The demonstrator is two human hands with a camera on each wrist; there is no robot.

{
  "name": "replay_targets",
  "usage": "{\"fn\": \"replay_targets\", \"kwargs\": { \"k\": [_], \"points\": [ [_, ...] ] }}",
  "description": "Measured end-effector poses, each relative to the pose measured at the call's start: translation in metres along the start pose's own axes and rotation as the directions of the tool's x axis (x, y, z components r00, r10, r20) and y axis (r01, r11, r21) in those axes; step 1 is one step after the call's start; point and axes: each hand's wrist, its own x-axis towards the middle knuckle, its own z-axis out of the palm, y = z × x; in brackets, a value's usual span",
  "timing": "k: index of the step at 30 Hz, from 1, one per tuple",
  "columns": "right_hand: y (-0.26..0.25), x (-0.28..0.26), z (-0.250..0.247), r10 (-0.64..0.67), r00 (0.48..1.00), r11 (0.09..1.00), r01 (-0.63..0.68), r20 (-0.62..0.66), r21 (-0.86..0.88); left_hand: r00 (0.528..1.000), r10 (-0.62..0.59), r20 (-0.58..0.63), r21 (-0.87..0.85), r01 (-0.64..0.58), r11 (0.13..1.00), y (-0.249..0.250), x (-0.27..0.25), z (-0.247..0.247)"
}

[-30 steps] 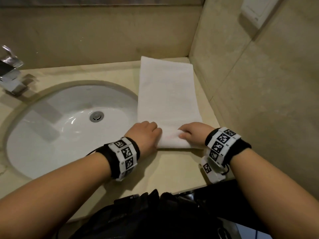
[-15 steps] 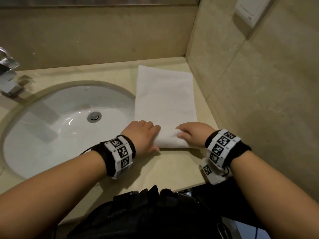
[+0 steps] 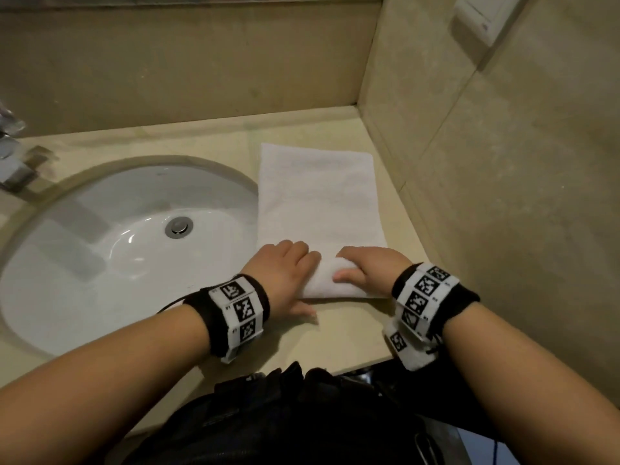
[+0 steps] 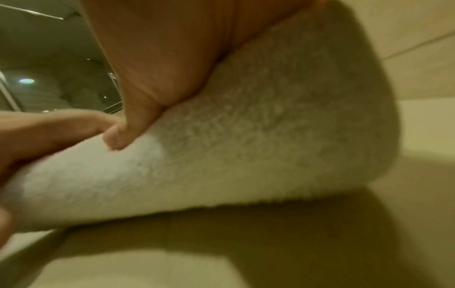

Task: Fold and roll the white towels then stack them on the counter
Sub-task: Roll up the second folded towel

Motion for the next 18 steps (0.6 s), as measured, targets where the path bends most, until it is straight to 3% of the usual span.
{"fn": "replay_targets", "kwargs": {
  "k": [2,4,6,7,10,12,15,17,18],
  "points": [
    [0.000,0.007,-0.005,0.005,0.999,1.000,-0.007,0.045,0.027,0.999,-0.043,0.004,-0.025,0.043,0.999,-0.001,0.002,0.002],
    [-0.002,0.006,-0.008,-0.047,0.996,0.993,0.038,-0.079,-0.111,0.998,-0.061,0.031,-0.168,0.065,0.984,-0.008,0.011,-0.002],
    [-0.001,-0.004,-0.003,-0.145,0.963,0.957,0.078,-0.228,-0.279,0.993,-0.012,0.118,-0.284,0.046,0.958,-0.018,0.022,-0.012],
    [-0.001,-0.009,0.002,-0.178,0.953,0.942,0.094,-0.244,-0.321,0.984,0.015,0.175,-0.324,0.043,0.945,-0.021,0.025,-0.016],
    [-0.001,-0.012,0.007,-0.154,0.964,0.928,0.067,-0.216,-0.366,0.961,0.014,0.276,-0.360,0.090,0.928,-0.023,0.031,-0.023],
    [0.000,-0.002,-0.004,-0.090,0.987,0.962,0.052,-0.134,-0.268,0.982,-0.047,0.184,-0.254,0.093,0.963,-0.017,0.027,-0.023],
    [0.006,0.007,-0.019,-0.022,0.996,1.000,0.021,0.091,0.005,0.998,-0.062,0.016,-0.030,0.062,0.998,-0.005,0.020,-0.017],
    [0.010,0.006,-0.019,-0.026,0.996,1.000,0.026,0.085,-0.005,0.994,-0.082,0.069,-0.095,0.088,0.992,-0.005,0.021,-0.015],
    [0.011,0.004,-0.018,-0.040,0.999,0.997,0.041,0.018,-0.065,0.987,-0.080,0.138,-0.164,0.103,0.981,-0.008,0.024,-0.016]
  ]
}}
